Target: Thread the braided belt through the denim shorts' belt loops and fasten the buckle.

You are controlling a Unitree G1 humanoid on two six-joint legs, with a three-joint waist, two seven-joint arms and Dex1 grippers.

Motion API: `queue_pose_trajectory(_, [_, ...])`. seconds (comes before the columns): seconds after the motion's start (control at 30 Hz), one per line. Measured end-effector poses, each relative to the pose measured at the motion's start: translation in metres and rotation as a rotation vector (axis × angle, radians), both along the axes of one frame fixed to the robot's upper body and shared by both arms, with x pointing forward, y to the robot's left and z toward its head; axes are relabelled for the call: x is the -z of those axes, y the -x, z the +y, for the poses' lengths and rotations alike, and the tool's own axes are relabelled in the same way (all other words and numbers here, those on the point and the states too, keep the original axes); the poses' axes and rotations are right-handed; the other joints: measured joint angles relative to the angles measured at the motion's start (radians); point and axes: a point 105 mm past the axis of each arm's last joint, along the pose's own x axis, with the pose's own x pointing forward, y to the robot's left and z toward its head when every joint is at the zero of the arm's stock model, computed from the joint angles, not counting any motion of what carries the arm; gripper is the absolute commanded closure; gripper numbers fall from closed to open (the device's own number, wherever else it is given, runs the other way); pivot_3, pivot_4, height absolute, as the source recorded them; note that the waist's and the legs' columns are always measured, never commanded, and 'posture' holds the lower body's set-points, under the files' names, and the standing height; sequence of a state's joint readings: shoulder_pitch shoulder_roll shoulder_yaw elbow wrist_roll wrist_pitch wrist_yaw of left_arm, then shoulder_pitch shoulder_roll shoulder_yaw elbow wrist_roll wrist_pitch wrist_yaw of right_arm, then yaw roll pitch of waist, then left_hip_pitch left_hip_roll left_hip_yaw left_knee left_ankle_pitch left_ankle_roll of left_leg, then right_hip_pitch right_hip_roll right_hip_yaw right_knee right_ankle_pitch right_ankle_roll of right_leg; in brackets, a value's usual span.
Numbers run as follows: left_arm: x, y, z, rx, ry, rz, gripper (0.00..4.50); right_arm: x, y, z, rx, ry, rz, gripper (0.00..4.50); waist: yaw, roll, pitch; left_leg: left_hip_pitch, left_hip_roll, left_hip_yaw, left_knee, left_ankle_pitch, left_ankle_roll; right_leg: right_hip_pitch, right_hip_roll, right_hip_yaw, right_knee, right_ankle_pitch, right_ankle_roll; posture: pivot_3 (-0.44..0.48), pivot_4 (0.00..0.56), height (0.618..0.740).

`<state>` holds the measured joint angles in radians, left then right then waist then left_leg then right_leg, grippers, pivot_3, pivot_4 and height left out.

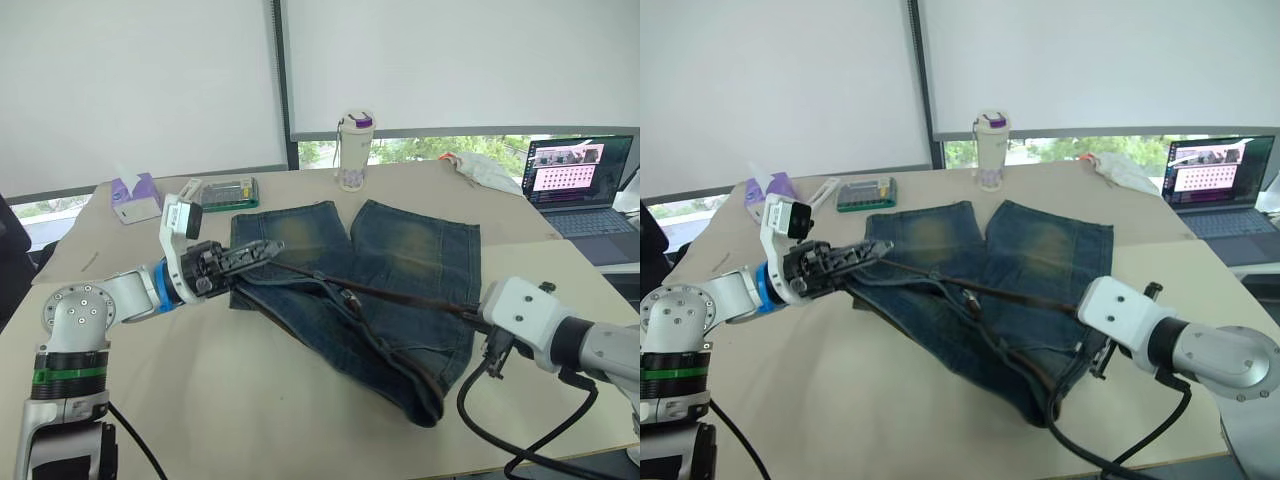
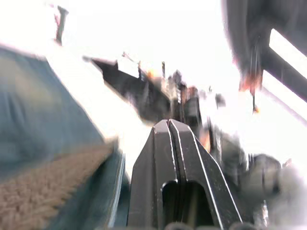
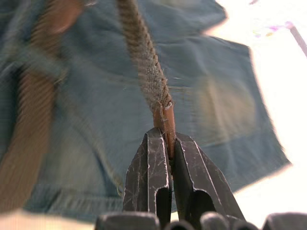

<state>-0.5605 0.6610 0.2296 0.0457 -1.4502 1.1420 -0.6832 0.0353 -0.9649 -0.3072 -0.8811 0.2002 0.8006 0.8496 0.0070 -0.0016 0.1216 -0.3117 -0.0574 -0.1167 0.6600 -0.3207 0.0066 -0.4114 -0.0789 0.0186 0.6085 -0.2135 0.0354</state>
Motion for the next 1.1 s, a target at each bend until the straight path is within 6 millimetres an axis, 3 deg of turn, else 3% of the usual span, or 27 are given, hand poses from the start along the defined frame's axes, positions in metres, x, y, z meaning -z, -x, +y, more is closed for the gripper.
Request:
queue_pose_trajectory(0.1, [0.02,-0.013,-0.017,-0.056,-0.023,0.074,4.47,0.005,0.006,0.012,-0.048,-0.063,0.036,4.5,0.003,-0.002,0.001,-0.001,0.0,0.0,0.0,0.004,-0.008,0.0,0.0,0.001,-0.001,0.0,-0.001,0.0,0.15,0.74])
queue_pose_trajectory(0.23, [0.029,0.019,-0.016,0.107,-0.064,0.151,4.47,0.011,0.008,0.015,-0.052,-0.048,0.058,4.5,-0.005,-0.003,0.001,-0.006,0.0,0.003,-0.001,0.004,-0.009,-0.01,0.002,0.004,0.002,0.0,-0.001,0.0,0.15,0.74])
queue_pose_trajectory(0.33, [0.05,0.052,-0.009,0.203,-0.307,0.117,4.47,0.018,0.003,0.006,0.005,-0.032,0.061,4.5,-0.015,0.0,-0.001,-0.003,0.0,0.006,-0.005,0.004,-0.01,-0.009,0.002,0.007,0.001,0.0,-0.002,0.0,0.15,0.74])
queue_pose_trajectory(0.37, [0.056,0.057,-0.01,0.224,-0.339,0.099,4.47,0.019,0.002,0.004,0.02,-0.027,0.065,4.5,-0.009,0.001,-0.001,-0.003,0.0,0.008,-0.005,0.004,-0.01,-0.008,0.001,0.008,0.001,0.0,-0.002,0.0,0.15,0.74])
queue_pose_trajectory(0.43, [0.056,0.043,-0.015,0.171,-0.337,0.0,4.47,0.019,0.0,0.007,0.008,-0.039,0.064,4.5,0.007,0.001,0.0,-0.004,-0.001,0.01,-0.003,0.004,-0.009,-0.007,0.001,0.006,0.0,0.0,-0.003,0.0,0.15,0.74])
queue_pose_trajectory(0.53, [0.065,0.017,-0.029,0.083,-0.566,-0.335,3.64,0.011,-0.002,0.03,-0.092,-0.095,0.062,4.5,0.009,-0.003,0.0,-0.007,0.001,0.011,-0.002,0.006,-0.012,-0.006,0.002,0.002,-0.003,0.002,-0.006,0.0,0.15,0.74])
queue_pose_trajectory(0.57, [0.066,0.017,-0.039,0.11,-0.608,-0.438,3.37,0.01,-0.002,0.035,-0.115,-0.1,0.068,4.5,0.009,-0.003,-0.001,-0.007,0.001,0.01,-0.002,0.006,-0.012,-0.006,0.002,0.002,-0.006,0.002,-0.006,0.0,0.15,0.74])
queue_pose_trajectory(0.67, [0.047,0.013,-0.066,0.132,-0.573,-0.623,2.37,0.013,-0.004,0.046,-0.171,-0.08,0.101,4.5,0.01,-0.004,0.0,-0.01,0.001,0.01,0.0,0.005,-0.011,-0.008,0.001,0.001,-0.006,0.003,-0.005,0.0,0.15,0.74])
queue_pose_trajectory(0.77, [0.038,0.012,-0.081,0.172,-0.656,-0.864,2.37,0.013,-0.011,0.058,-0.228,-0.049,0.11,4.5,0.001,-0.003,-0.001,-0.009,0.002,0.011,-0.002,0.004,-0.01,-0.007,0.002,0.002,-0.007,0.003,-0.005,0.0,0.15,0.74])
queue_pose_trajectory(0.97, [0.059,0.01,-0.097,0.256,-0.758,-1.027,2.37,-0.005,-0.021,0.079,-0.317,-0.027,0.064,4.5,-0.006,-0.001,-0.001,-0.008,0.002,0.011,-0.001,0.003,-0.008,-0.008,0.004,0.0,-0.006,0.003,-0.005,0.0,0.15,0.74])
queue_pose_trajectory(1.1, [0.065,0.005,-0.098,0.249,-0.795,-1.079,3.54,-0.002,-0.021,0.081,-0.317,-0.018,0.087,4.5,0.005,-0.001,-0.001,-0.009,0.001,0.01,0.0,0.001,-0.003,-0.007,0.002,0.0,-0.005,0.003,-0.004,0.0,0.15,0.74])
